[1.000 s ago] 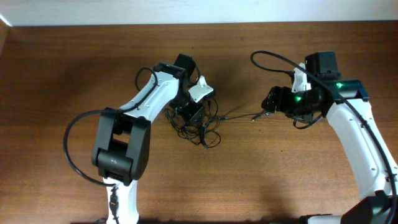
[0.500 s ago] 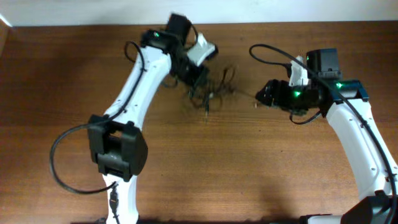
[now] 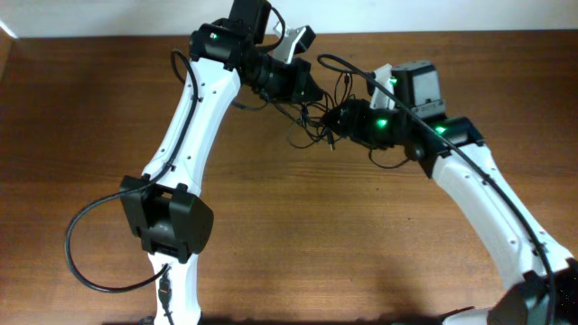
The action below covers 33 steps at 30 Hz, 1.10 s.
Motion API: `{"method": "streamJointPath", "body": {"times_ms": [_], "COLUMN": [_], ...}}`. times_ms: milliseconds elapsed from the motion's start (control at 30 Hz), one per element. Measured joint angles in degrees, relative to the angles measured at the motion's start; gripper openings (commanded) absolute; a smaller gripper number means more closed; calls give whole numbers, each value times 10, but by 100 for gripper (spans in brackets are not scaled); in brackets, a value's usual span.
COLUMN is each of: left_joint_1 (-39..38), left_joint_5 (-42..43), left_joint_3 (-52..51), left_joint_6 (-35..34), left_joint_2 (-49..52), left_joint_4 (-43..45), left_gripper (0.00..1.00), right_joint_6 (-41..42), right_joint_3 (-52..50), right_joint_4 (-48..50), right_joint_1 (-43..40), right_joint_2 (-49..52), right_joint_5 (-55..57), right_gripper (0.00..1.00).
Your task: Untangle cables
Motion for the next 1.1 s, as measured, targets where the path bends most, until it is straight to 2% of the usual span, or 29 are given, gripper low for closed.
{"method": "streamJointPath", "body": {"times_ms": [100,200,300,433,567,700,867,900,933,967,1067,1100], "left_joint_1": [0,4,11,52,117,178,193,193,193,194,193,189], "left_joint_5": [29,61,102,139,144,88,-4,-23,-34,-43,-33,-26], "left_joint_3": [0,0,0,0,0,0,0,0,0,0,1,1], "left_joint_6": [-6,-8,-22,-51,-63,-63,-63,-63,-63,-63,-59,-57], "left_joint_2": [0,0,0,0,0,0,0,0,0,0,0,0], "left_joint_4": [4,9,32,74,112,117,116,116,116,116,96,84], "left_gripper": [0,0,0,0,0,0,0,0,0,0,0,0], "right_joint_6": [40,71,78,86,46,-55,-176,-199,-218,-244,-322,-340], "right_joint_3": [0,0,0,0,4,4,4,4,4,4,13,32], "right_joint_4": [12,28,32,23,-62,-191,-318,-337,-351,-362,-412,-422], "right_joint_1": [16,22,23,18,-10,-68,-153,-173,-188,-198,-204,-204], "right_joint_2": [29,59,63,64,64,64,64,64,64,64,65,66], "right_joint_5": [19,28,32,34,30,23,35,45,54,58,38,23], "right_gripper": [46,31,4,4,4,4,4,15,36,50,70,72]}}
